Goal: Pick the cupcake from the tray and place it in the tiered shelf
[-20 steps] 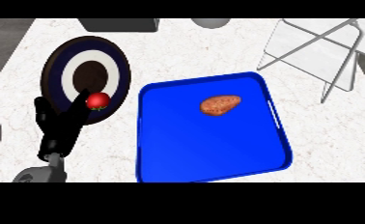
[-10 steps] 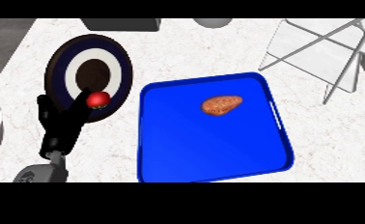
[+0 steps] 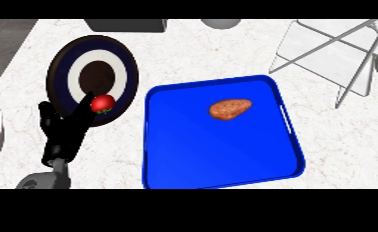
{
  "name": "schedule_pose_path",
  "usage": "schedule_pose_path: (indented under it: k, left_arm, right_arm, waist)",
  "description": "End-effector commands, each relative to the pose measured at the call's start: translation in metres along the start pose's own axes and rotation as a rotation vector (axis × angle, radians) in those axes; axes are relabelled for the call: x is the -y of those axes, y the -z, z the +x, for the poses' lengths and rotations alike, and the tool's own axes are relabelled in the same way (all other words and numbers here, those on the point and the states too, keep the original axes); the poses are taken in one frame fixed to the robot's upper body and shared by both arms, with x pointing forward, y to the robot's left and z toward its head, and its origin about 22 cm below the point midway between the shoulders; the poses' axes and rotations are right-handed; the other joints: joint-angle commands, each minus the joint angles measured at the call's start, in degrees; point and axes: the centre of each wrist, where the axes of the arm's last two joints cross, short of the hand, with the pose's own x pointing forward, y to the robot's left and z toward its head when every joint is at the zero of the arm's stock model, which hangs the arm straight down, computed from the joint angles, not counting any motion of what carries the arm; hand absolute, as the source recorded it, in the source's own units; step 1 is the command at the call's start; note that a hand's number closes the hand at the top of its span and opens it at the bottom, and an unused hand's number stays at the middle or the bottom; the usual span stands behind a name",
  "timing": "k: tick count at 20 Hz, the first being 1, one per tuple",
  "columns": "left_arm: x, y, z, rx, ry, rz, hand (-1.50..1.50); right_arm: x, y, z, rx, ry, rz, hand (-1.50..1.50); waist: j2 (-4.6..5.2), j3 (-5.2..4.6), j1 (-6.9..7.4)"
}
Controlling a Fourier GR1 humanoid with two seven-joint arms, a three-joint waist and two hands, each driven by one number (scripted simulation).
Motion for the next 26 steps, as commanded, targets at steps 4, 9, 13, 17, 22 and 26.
schedule_pose_path:
  k: [4, 9, 13, 17, 22, 26]
  left_arm:
    - [-0.018, -0.011, -0.018, -0.044, -0.011, -0.015, 0.0]
    - [0.012, 0.001, 0.003, -0.041, 0.006, 0.01, 0.0]
    - [-0.01, -0.005, 0.006, -0.045, -0.006, 0.001, 0.0]
    - [0.005, 0.005, -0.001, -0.038, -0.009, -0.002, 0.0]
    - [-0.018, 0.007, 0.011, -0.049, -0.012, 0.022, 0.0]
    - [-0.004, 0.001, -0.008, -0.039, -0.014, 0.001, 0.0]
  right_arm:
    - [-0.024, 0.019, -0.027, 0.019, 0.003, -0.018, 1.5]
    - [-0.02, 0.017, -0.013, 0.054, 0.023, 0.01, 1.5]
    - [-0.022, 0.015, -0.016, 0.07, -0.022, 0.021, 1.5]
    - [-0.02, 0.027, -0.019, 0.0, 0.072, -0.035, 1.5]
    - [-0.007, 0.019, -0.012, -0.041, 0.3, -0.109, -1.5]
    - [0.005, 0.028, -0.018, -0.05, 0.457, -0.131, -1.5]
  waist:
    - [0.36, -0.22, 0.49]
    - [0.08, -0.22, -0.24]
    - [-0.03, -0.23, -0.42]
    - [0.37, -0.21, 0.26]
    - [-0.1, -0.2, -0.87]
    - [0.17, -0.2, -0.02]
